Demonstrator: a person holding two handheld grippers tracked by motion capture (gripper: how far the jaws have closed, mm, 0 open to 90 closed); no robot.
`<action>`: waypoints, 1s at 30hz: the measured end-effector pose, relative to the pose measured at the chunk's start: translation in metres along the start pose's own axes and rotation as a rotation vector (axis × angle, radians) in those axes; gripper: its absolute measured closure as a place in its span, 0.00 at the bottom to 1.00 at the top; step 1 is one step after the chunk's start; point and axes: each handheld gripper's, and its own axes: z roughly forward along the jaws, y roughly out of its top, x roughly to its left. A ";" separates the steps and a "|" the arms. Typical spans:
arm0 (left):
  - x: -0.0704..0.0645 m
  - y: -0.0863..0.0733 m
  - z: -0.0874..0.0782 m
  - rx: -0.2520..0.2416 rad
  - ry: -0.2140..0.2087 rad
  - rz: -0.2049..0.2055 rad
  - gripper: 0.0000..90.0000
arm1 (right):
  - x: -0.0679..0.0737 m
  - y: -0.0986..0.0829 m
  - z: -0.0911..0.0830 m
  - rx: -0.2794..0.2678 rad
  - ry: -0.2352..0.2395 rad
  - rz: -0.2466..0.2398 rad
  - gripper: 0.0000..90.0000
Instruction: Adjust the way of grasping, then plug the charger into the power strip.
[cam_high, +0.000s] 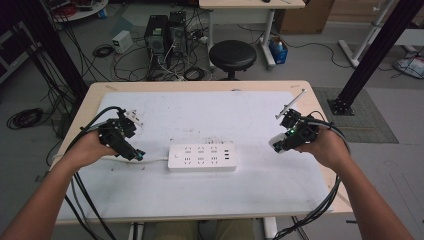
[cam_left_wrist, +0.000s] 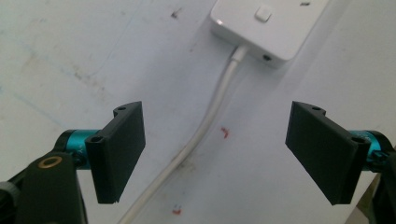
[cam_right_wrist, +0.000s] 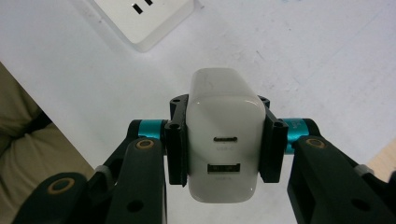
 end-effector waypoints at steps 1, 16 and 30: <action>0.001 -0.002 -0.001 -0.001 0.002 -0.009 0.22 | -0.001 0.000 -0.001 0.005 -0.006 -0.005 0.69; -0.002 -0.008 -0.005 -0.012 0.057 0.010 0.22 | 0.004 -0.003 -0.006 -0.018 -0.026 -0.019 0.69; 0.000 -0.024 0.003 -0.016 0.068 -0.005 0.22 | 0.025 0.049 0.000 -0.069 0.001 -0.106 0.69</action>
